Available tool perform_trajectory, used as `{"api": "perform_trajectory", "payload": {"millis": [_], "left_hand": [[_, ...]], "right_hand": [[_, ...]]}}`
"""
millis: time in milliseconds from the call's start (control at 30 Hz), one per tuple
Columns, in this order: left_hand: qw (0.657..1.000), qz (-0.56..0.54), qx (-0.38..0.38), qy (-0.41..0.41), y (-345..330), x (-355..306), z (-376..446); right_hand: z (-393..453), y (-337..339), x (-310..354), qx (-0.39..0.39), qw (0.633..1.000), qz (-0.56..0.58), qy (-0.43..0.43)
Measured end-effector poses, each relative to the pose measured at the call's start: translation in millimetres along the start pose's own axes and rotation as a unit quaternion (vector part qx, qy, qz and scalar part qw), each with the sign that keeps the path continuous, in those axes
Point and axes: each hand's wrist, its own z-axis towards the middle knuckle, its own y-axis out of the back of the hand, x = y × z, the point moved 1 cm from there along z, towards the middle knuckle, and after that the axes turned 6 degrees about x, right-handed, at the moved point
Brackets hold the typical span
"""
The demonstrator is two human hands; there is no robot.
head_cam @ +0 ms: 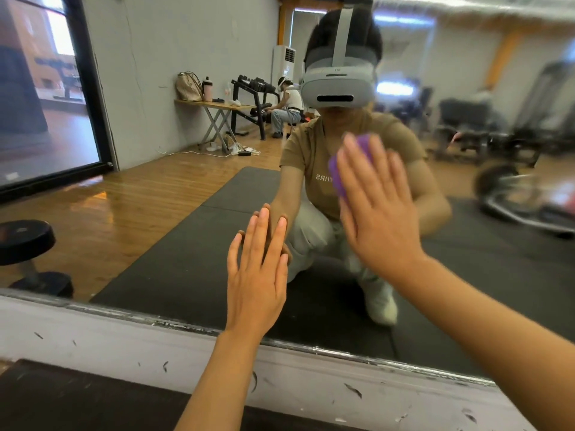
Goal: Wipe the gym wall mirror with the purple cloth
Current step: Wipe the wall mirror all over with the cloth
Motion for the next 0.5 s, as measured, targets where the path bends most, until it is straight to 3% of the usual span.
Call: {"api": "perform_trajectory", "payload": {"millis": [133,267,333,500], "left_hand": [[1.0,-0.01,0.005,-0.003,0.2,0.7,0.2],[1.0,-0.01,0.01,0.0,3.6,-0.7,-1.8],[1.0,-0.008,0.016,0.009,5.2,-1.4,-2.7],[0.999,-0.019,0.021,0.039,8.1,0.8,-1.8]], "right_hand": [[-92.5,-38.7,30.6,0.151,0.977,-0.032,0.148],[-172.9,-61.1,52.7,0.314,0.913,-0.047,0.257],[-189.8,-65.2,57.2,0.342,0.895,-0.049,0.282],[-185.6,-63.1,50.6,0.329,0.897,-0.071,0.288]]}}
